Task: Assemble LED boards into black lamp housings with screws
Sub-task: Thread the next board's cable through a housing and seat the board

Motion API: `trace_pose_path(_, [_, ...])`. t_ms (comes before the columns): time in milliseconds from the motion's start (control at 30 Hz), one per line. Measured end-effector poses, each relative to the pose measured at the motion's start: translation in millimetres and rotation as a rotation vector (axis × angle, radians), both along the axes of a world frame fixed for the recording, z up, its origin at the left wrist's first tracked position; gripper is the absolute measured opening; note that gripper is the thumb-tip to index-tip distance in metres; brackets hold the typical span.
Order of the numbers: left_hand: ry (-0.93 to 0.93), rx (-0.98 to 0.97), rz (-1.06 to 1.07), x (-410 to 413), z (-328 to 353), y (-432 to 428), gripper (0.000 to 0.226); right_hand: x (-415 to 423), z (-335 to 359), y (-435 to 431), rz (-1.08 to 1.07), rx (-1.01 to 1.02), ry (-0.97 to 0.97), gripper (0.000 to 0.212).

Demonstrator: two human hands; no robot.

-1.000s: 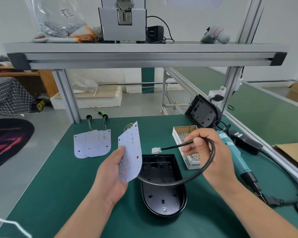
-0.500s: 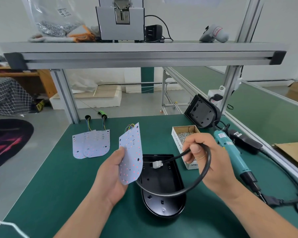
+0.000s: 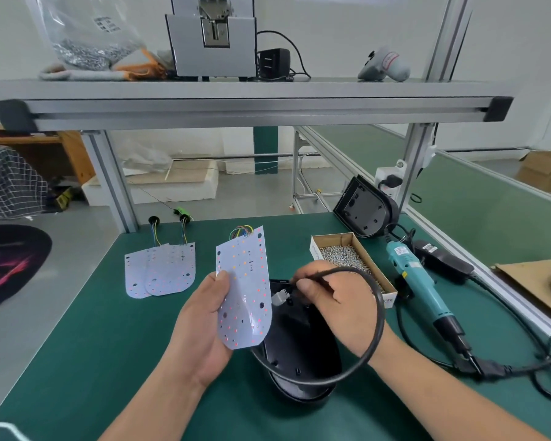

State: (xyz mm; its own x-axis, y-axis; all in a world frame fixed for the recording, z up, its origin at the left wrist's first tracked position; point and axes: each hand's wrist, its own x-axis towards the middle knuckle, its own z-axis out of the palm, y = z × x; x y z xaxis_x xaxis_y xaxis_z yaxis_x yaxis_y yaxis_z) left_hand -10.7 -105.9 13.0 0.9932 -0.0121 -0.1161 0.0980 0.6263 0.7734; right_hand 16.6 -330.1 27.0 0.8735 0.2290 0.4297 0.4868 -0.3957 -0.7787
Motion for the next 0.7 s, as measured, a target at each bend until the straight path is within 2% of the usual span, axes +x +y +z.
trace_pose_path(133, [-0.032,0.032,-0.002,-1.6,-1.2,0.8,0.026,4.5,2.0,-2.7,-0.018,0.098,0.059,0.014])
trace_pose_path(267, [-0.086,0.082,0.012,-3.9,1.0,-2.4,0.042,4.9,7.3,-9.9,0.064,0.243,0.118,0.017])
trace_pose_path(400, [-0.127,0.109,0.039,-8.3,6.2,-9.8,0.03,4.8,6.0,-9.0,-0.022,0.11,0.0,0.016])
trace_pose_path(533, [-0.166,0.09,0.026,-13.4,9.7,-19.0,0.027,5.0,-2.6,3.8,0.132,0.118,0.135,0.01])
trace_pose_path(600, [-0.182,0.086,-0.013,-16.3,10.5,-22.0,0.028,5.0,-5.7,7.6,0.199,0.132,0.133,0.009])
trace_pose_path(700, [-0.151,0.071,-0.033,-18.1,12.6,-20.0,0.026,7.0,-8.4,4.5,0.095,0.109,0.1,0.01])
